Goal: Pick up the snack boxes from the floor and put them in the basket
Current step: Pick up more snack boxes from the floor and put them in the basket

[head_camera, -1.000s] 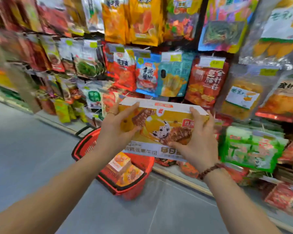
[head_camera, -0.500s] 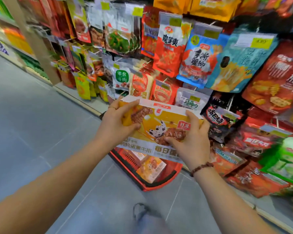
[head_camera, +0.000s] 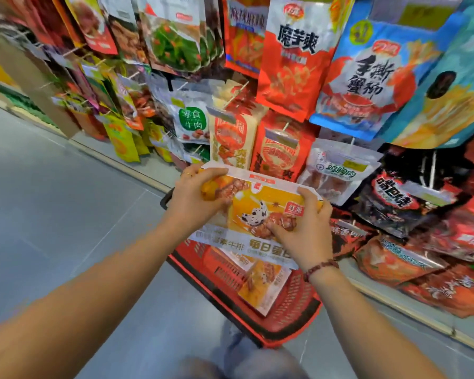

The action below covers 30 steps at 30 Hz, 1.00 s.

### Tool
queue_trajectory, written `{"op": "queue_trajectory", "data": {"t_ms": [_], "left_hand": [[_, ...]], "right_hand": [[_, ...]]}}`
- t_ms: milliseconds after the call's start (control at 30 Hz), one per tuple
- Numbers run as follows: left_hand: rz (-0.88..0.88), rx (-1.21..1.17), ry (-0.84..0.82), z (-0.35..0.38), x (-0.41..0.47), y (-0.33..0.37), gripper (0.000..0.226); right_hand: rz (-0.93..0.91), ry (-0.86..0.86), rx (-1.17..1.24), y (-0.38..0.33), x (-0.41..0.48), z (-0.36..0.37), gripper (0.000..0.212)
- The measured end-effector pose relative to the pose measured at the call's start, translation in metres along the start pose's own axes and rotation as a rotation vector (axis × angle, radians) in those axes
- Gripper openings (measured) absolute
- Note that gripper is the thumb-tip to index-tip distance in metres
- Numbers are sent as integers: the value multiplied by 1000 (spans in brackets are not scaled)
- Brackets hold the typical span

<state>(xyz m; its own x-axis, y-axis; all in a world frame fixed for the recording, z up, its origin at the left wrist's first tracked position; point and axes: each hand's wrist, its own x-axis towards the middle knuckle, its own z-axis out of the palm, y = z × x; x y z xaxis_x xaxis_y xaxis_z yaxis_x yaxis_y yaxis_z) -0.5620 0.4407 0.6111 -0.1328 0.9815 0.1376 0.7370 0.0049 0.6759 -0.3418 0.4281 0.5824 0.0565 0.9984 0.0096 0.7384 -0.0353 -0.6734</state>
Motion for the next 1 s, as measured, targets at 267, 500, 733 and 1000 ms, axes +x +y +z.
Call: {"op": "queue_trajectory", "data": {"t_ms": [267,500,733,1000], "left_hand": [[34,-22,-215,8,64,-36,54],[4,-218,-462,16,110,-85,49],[30,-203,-495,26,140,-142,30],[-61,-156,-559,107,109,-233,25]], "right_hand": [[160,40,8,-14,26,36,75],[337,201,6,-33,29,96,65],[440,265,74,-52,24,152,60],[579,330,246,7,6,239,34]]}}
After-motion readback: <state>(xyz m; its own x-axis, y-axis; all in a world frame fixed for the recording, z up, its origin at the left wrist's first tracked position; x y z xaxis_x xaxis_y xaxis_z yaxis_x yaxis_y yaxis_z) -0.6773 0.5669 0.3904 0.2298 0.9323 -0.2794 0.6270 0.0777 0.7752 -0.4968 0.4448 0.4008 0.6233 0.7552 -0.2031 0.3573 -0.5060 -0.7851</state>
